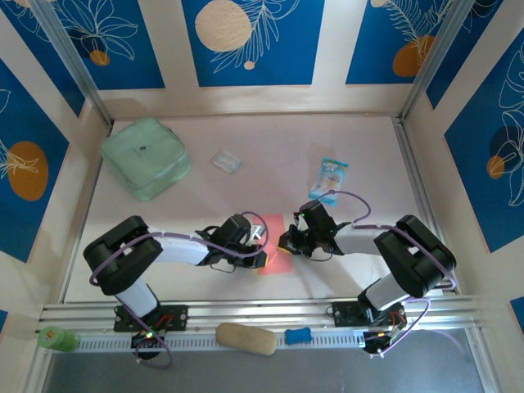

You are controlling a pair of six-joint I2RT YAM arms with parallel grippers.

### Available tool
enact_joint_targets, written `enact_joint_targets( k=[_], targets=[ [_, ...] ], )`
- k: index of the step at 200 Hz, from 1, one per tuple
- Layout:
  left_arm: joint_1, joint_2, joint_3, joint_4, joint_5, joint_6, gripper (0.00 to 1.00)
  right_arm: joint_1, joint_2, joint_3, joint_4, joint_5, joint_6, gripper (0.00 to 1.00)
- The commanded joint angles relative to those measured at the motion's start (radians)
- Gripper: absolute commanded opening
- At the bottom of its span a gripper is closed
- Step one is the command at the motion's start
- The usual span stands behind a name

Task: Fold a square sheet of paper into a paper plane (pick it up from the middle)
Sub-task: Fold the triangle at the bottom-center of the table.

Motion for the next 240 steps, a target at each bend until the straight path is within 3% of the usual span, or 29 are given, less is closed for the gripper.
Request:
enact_joint_targets(
  k=[1, 52, 144, 240],
  targets=[
    [0.0, -0.01, -0.014, -0.179, -0.026, 0.031, 0.0, -0.02, 0.037, -0.034, -0.028, 0.033, 0.007, 0.0],
    [-0.002, -0.093, 0.085, -0.203, -0.006, 0.027, 0.0, -0.004, 0.041, -0.042, -0.014, 0.024, 0.022, 0.0],
    [-0.005, 0.122, 0.195, -0.126, 0.068, 0.012, 0.0, 0.006, 0.054, -0.036, -0.021, 0.024, 0.03, 0.0],
    [-0.007, 0.009, -0.005, -0.132, 0.059, -0.02, 0.04, 0.001, 0.051, -0.042, -0.046, 0.036, 0.018, 0.0]
  ],
)
